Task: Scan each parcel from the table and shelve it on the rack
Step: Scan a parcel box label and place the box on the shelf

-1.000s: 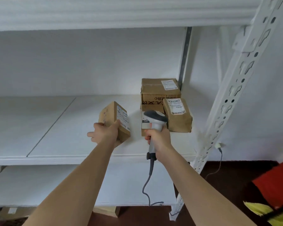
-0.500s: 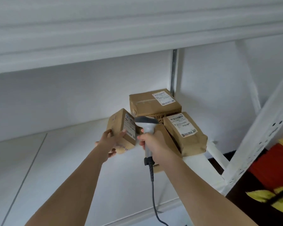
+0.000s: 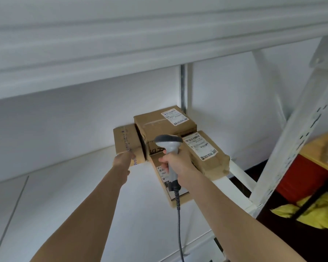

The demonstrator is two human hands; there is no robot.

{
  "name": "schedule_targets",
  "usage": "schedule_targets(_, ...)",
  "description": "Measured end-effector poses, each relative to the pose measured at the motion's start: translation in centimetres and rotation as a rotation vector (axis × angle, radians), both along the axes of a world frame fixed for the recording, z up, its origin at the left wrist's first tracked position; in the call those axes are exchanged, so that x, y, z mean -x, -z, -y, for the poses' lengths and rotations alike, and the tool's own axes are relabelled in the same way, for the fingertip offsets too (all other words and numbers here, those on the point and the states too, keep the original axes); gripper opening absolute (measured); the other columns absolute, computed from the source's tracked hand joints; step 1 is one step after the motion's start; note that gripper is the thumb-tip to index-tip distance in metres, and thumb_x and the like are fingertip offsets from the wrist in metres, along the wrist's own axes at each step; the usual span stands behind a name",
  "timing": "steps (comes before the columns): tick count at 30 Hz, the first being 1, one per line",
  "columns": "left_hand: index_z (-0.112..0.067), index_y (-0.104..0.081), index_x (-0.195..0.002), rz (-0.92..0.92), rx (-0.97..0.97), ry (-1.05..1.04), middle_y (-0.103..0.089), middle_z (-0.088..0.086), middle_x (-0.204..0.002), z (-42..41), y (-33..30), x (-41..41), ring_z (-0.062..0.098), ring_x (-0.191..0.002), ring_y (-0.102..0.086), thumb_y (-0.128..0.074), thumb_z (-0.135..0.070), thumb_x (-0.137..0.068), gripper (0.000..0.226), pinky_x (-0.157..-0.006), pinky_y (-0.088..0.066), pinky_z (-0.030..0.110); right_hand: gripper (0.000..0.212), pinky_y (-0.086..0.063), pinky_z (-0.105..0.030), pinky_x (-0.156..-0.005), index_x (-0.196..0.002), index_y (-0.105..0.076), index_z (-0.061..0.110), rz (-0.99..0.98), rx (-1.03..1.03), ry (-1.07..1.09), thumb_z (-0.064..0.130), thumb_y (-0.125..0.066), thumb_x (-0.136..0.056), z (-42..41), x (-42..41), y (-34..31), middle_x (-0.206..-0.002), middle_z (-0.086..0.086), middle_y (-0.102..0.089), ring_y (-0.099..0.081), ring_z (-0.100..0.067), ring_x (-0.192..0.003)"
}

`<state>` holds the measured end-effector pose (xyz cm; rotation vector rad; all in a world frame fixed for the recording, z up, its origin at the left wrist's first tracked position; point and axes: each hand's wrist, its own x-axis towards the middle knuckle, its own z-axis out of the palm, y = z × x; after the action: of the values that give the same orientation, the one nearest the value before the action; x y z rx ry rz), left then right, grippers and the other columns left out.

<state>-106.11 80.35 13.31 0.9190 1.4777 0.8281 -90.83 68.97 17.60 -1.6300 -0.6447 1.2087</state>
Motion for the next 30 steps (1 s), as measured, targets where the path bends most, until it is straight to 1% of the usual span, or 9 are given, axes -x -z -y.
schedule_targets(4,-0.024,-0.045,-0.138,0.017,0.007,0.153,-0.043,0.0,-0.133,0.2,0.5,-1.2,0.019,-0.133,-0.038,-0.048,0.0,-0.088,0.056,-0.107,-0.03,0.045,0.025,-0.053,-0.027,-0.071,-0.106,-0.06,0.012,-0.058,-0.054,0.024,0.001,-0.068,-0.085,1.5,-1.3,-0.1,-0.073,-0.003,-0.062,-0.06,-0.013,-0.067)
schedule_targets(8,-0.009,-0.056,-0.125,-0.135,-0.186,-0.127,-0.044,0.006,-0.129,0.1,0.6,-2.0,0.019,-0.086,-0.051,-0.042,-0.003,-0.09,0.038,-0.081,-0.043,0.033,0.031,-0.052,-0.028,-0.07,-0.11,-0.062,0.015,-0.051,-0.072,0.048,0.005,-0.07,-0.082,3.1,-2.2,-0.4,-0.075,-0.003,-0.062,-0.059,-0.01,-0.062)
schedule_targets(10,-0.006,-0.055,-0.125,-0.126,-0.158,-0.159,-0.043,0.006,-0.119,-0.1,0.4,-2.3,0.02,-0.081,-0.049,-0.043,-0.002,-0.089,0.038,-0.078,-0.046,0.036,0.027,-0.051,-0.025,-0.066,-0.107,-0.063,0.014,-0.057,-0.08,0.075,0.004,-0.069,-0.083,3.8,-2.6,-0.6,-0.076,-0.003,-0.062,-0.059,-0.009,-0.061)
schedule_targets(14,-0.016,-0.043,-0.144,-0.031,-0.043,0.083,-0.045,0.008,-0.143,0.2,0.3,-2.9,0.027,-0.127,-0.044,-0.047,0.002,-0.089,0.058,-0.102,-0.038,0.044,0.022,-0.046,-0.019,-0.054,-0.106,-0.062,0.01,-0.072,-0.114,0.101,-0.001,-0.065,-0.087,5.3,-2.8,-1.3,-0.075,-0.006,-0.059,-0.055,-0.007,-0.055)
schedule_targets(16,-0.012,-0.05,-0.137,-0.058,-0.076,0.011,-0.052,0.011,-0.131,1.5,0.3,-3.4,0.028,-0.112,-0.052,-0.046,0.0,-0.091,0.048,-0.097,-0.044,0.042,0.022,-0.047,-0.018,-0.054,-0.107,-0.062,0.009,-0.068,-0.134,0.118,-0.001,-0.065,-0.087,6.3,-2.9,-1.3,-0.077,-0.006,-0.059,-0.055,-0.006,-0.054)
schedule_targets(19,-0.005,-0.066,-0.096,0.008,-0.157,-0.15,-0.063,0.01,-0.098,5.4,-0.2,-4.4,0.022,-0.075,-0.058,-0.037,0.004,-0.09,0.031,-0.079,-0.054,0.031,0.023,-0.049,-0.022,-0.062,-0.108,-0.063,0.01,-0.078,-0.149,0.13,0.0,-0.067,-0.087,8.3,-2.9,-1.6,-0.079,-0.006,-0.061,-0.057,-0.009,-0.06)
schedule_targets(21,-0.008,-0.063,-0.075,0.002,-0.209,-0.177,-0.065,0.009,-0.081,8.3,-0.3,-5.2,0.023,-0.071,-0.057,-0.034,0.009,-0.087,0.035,-0.072,-0.054,0.03,0.02,-0.049,-0.023,-0.063,-0.104,-0.063,0.01,-0.071,-0.165,0.126,0.0,-0.067,-0.087,10.2,-3.1,-2.1,-0.076,-0.004,-0.062,-0.057,-0.009,-0.06)
schedule_targets(26,-0.003,-0.063,-0.071,-0.052,-0.347,-0.195,-0.061,0.007,-0.068,16.0,-1.7,-8.8,0.018,-0.061,-0.054,-0.037,0.007,-0.083,0.03,-0.055,-0.045,0.023,0.034,-0.047,-0.02,-0.051,-0.114,-0.058,0.009,-0.004,-0.222,0.127,-0.001,-0.068,-0.083,17.2,-5.8,-2.8,-0.075,-0.006,-0.061,-0.057,-0.007,-0.051)
schedule_targets(30,-0.006,-0.054,-0.062,-0.059,-0.442,-0.122,-0.057,0.007,-0.065,22.7,-2.6,-14.5,0.021,-0.057,-0.047,-0.04,0.004,-0.077,0.023,-0.055,-0.037,0.025,0.022,-0.047,-0.021,-0.057,-0.108,-0.064,0.009,-0.004,-0.206,0.186,0.002,-0.066,-0.087,26.0,-10.4,-3.5,-0.079,-0.004,-0.063,-0.058,-0.009,-0.058)
